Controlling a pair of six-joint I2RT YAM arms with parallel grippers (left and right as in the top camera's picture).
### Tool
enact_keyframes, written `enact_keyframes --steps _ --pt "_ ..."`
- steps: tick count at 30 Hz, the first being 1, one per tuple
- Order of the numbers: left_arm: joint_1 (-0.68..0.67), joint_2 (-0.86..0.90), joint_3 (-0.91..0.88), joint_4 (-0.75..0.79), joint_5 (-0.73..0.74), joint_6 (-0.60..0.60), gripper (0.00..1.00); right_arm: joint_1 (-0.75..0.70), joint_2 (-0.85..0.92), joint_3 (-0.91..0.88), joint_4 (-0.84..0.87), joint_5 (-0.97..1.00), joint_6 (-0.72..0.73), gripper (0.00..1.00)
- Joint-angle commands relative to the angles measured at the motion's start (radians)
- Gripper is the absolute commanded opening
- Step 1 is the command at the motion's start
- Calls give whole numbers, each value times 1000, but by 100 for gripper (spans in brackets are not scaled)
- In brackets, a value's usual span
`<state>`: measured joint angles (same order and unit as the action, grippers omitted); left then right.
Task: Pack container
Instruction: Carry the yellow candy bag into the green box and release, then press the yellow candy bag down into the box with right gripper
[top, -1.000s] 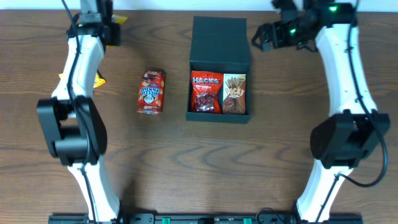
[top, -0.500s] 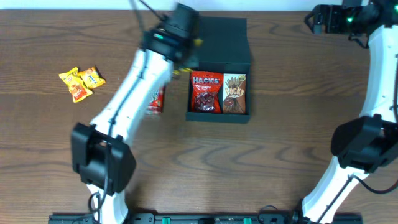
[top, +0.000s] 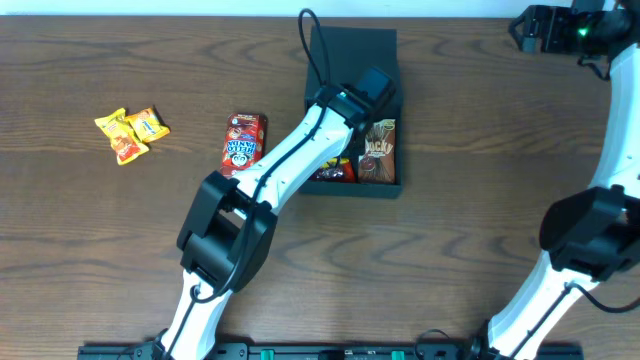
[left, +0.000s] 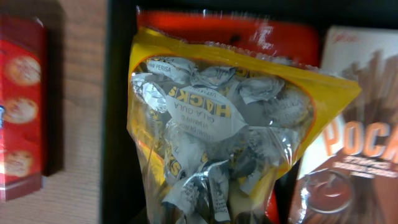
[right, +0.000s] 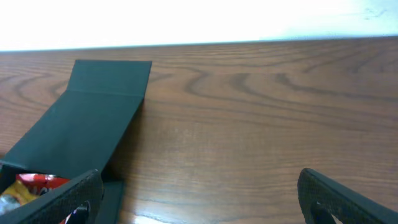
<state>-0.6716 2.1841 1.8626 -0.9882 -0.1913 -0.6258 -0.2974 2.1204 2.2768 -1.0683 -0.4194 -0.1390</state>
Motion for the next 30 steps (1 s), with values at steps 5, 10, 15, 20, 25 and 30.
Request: enact_keyframes --steps 5,10,15,20,25,30 --pt "5 7 5 -2 10 -47 49 -9 -6 16 -2 -20 11 99" --pt "6 -2 24 -1 8 18 95 -9 -6 16 -7 -34 11 99" --pt "18 -68 151 1 -67 77 95 -9 -6 16 -23 -34 11 88" --pt "96 -190 262 2 -214 91 95 9 -5 14 -97 -39 8 2" --pt "272 -315 267 6 -282 87 95 69 -5 -29 -140 -244 -87 1" --pt "515 -355 267 5 -164 116 95 219 -5 -208 -92 -423 -119 2"
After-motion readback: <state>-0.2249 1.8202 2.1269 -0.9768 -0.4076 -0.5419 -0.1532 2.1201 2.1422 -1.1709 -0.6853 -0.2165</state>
